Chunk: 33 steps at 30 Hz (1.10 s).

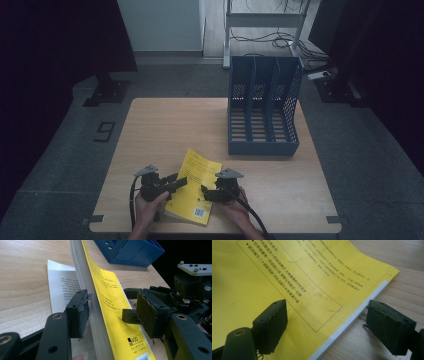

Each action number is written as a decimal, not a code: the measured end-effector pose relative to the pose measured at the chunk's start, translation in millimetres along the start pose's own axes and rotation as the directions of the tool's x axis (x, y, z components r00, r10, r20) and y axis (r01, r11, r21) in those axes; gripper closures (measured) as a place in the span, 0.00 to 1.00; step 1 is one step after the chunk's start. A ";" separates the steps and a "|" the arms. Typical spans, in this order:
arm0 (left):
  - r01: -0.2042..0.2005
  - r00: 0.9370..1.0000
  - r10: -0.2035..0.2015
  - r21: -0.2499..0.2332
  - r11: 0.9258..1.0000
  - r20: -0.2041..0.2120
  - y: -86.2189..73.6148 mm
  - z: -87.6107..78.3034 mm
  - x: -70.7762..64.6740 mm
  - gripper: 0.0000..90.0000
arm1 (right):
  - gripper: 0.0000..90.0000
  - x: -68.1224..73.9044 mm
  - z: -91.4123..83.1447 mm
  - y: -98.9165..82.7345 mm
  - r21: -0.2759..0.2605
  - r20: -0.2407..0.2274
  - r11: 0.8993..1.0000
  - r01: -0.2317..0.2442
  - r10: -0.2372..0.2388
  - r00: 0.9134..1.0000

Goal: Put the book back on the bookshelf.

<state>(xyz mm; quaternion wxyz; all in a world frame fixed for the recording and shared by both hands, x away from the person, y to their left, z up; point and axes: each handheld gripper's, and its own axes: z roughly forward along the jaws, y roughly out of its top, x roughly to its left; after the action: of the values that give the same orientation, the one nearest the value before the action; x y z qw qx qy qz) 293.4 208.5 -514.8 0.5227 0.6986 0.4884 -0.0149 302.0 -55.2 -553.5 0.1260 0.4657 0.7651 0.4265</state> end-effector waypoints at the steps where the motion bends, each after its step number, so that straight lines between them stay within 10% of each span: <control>1: 0.003 1.000 -0.003 -0.002 1.000 0.008 0.1 0.1 0.1 0.49 | 0.19 0.0 0.0 0.0 0.000 0.000 1.000 0.000 0.000 1.000; 8: 0.020 0.994 -0.022 0.022 1.000 0.105 2.0 0.7 -6.1 0.48 | 0.19 -1.5 -0.5 -0.2 -0.002 -0.012 1.000 -0.012 0.012 1.000; 16: -0.001 0.999 -0.002 0.064 0.998 0.048 2.6 1.3 -1.5 0.48 | 0.19 -1.0 -0.4 -0.1 -0.002 -0.009 1.000 -0.008 0.008 1.000; 33: 0.040 0.992 -0.053 0.113 0.993 0.113 5.1 5.4 18.8 0.50 | 0.19 -0.2 -0.1 -0.1 -0.002 -0.002 1.000 -0.002 0.002 1.000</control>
<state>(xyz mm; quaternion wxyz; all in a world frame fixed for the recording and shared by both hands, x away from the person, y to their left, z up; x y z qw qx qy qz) 309.4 217.1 -523.6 0.5100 0.7129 0.4719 -0.0945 302.0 -55.4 -553.5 0.1252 0.4658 0.7644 0.4278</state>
